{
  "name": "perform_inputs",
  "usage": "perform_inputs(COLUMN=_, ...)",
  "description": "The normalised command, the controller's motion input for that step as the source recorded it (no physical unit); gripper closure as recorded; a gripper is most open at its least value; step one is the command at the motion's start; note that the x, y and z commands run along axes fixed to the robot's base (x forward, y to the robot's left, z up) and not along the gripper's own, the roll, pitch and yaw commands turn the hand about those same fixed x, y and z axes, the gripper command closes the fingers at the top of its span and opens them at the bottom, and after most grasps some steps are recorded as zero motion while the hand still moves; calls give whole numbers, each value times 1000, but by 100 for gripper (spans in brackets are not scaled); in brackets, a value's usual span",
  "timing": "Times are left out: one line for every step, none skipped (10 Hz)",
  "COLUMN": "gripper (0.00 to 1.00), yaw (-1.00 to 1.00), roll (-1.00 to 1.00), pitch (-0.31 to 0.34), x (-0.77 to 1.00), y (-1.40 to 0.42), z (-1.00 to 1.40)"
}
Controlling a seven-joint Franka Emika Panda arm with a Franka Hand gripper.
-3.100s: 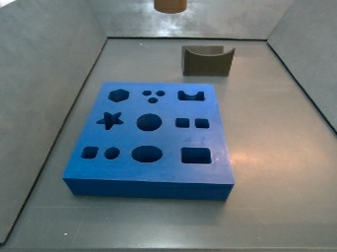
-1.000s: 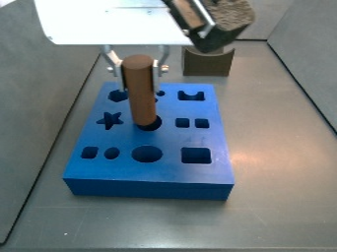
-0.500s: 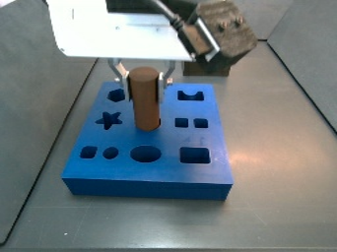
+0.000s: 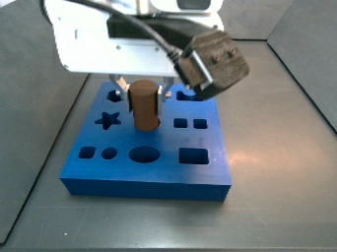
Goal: Insert the round object.
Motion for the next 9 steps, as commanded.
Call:
perform_inputs(gripper=100, yaw=0, roll=259, pitch=-157, x=0, y=-100, z=-694)
perform_inputs(gripper=100, yaw=6, roll=164, pitch=-151, x=0, y=-103, z=-840)
perform_inputs(gripper=100, yaw=0, roll=106, pitch=-111, x=0, y=0, z=-974)
perform_inputs(gripper=100, yaw=0, roll=46, pitch=-83, x=0, y=0, z=-1000)
perform_inputs(gripper=100, yaw=0, roll=46, pitch=-86, x=0, y=0, z=-1000)
perform_inputs(gripper=100, yaw=-14, roll=-123, pitch=-63, x=20, y=0, z=-751)
perform_inputs(gripper=100, yaw=0, roll=-159, pitch=-227, x=-80, y=54, z=-317)
perform_inputs(gripper=100, yaw=0, roll=-53, pitch=11, x=0, y=60, z=0)
perform_inputs(gripper=100, yaw=0, roll=0, pitch=0, x=0, y=0, z=0)
